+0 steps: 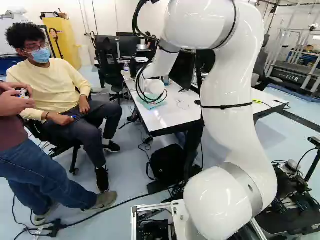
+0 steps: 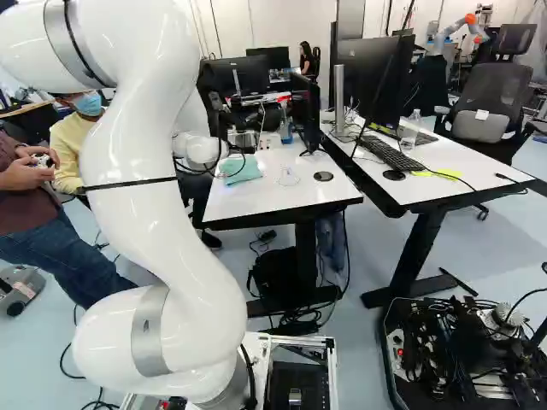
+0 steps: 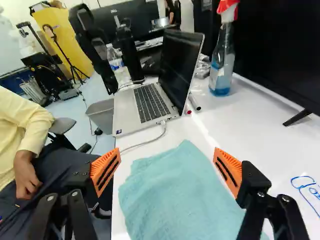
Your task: Clean the table with the green towel
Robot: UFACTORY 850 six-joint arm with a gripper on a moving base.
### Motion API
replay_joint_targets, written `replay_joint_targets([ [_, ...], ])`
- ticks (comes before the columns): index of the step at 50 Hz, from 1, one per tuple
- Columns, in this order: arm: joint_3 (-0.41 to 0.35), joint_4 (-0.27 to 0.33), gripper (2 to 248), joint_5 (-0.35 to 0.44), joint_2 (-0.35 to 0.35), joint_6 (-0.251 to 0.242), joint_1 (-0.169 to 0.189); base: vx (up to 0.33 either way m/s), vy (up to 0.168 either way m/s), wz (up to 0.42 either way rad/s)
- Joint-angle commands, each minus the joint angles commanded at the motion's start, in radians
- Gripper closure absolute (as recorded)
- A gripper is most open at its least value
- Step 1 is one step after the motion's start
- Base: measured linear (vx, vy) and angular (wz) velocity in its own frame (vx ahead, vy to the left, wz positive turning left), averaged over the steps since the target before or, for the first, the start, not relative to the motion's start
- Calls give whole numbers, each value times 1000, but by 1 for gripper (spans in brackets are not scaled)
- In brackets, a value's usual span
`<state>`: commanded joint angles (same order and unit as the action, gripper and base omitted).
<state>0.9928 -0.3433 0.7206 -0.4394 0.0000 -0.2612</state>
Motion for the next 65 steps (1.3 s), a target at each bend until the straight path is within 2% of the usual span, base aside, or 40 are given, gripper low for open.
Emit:
replay_joint_targets([
  [14, -79, -3, 3, 110, 88, 0, -2, 0, 0, 0],
  [43, -220, -3, 3, 122, 213, 0, 42, 0, 0, 0],
  [52, -239, 41, 3, 97, 229, 0, 63, 0, 0, 0],
  [65, -241, 100, 3, -20, 231, 0, 97, 0, 0, 0],
])
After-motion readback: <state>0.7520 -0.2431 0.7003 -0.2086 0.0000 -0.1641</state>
